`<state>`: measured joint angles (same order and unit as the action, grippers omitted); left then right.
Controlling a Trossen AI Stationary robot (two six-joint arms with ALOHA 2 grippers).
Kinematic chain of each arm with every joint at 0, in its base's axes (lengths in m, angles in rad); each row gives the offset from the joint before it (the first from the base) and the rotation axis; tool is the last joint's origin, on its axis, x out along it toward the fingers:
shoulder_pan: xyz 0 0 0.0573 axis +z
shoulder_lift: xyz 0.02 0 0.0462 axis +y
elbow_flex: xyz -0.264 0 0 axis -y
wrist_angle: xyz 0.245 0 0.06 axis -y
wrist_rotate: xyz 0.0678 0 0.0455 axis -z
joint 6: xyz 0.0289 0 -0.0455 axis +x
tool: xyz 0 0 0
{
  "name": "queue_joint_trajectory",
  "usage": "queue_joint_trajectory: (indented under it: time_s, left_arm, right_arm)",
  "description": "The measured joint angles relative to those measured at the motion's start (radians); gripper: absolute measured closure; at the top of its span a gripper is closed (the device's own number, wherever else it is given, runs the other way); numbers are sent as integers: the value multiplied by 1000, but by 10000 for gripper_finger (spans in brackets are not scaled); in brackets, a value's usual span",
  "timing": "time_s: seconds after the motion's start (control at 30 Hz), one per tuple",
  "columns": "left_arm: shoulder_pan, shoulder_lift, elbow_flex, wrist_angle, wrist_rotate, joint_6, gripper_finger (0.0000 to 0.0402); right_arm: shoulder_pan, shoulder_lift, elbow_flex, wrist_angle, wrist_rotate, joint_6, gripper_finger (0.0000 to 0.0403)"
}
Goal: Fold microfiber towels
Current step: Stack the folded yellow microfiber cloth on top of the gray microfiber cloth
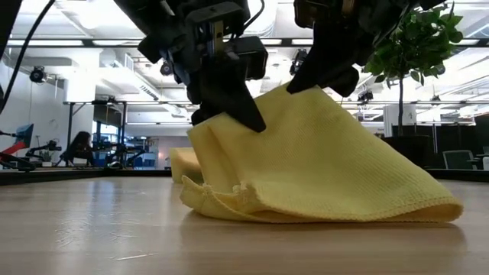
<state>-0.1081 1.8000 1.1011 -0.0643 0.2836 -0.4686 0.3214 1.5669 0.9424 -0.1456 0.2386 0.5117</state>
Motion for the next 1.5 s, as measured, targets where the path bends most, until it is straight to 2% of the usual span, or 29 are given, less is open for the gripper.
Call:
queue_joint_trajectory:
  time_s: [0.17, 0.4, 0.53, 0.67, 0.8, 1.0, 1.33, 1.5]
  left_arm:
    - [0, -1, 0, -25, 0, 0, 392]
    - [-3, -19, 21, -105, 38, 12, 399]
    - [-5, -79, 18, -139, 30, 41, 400]
    - [-5, -178, 19, -249, -76, 105, 400]
    - [-4, -281, 19, -350, -169, 190, 401]
    - [-4, -410, 18, -404, -259, 287, 401]
    - [41, -571, 20, -452, -486, 369, 401]
    - [111, -566, 80, -491, -590, 507, 401]
  right_arm:
    - [0, 0, 0, -1, 0, 0, 394]
    - [-1, 0, 23, -3, -2, -6, 394]
    - [-1, -1, 69, -13, 1, -60, 394]
    - [-10, -2, 141, -76, 58, -78, 394]
    - [-35, -2, 214, -137, 94, -162, 394]
    - [-105, -3, 313, -172, 108, -249, 394]
    - [-269, -6, 461, -222, 74, -391, 394]
    - [-391, -6, 478, -216, -7, -447, 394]
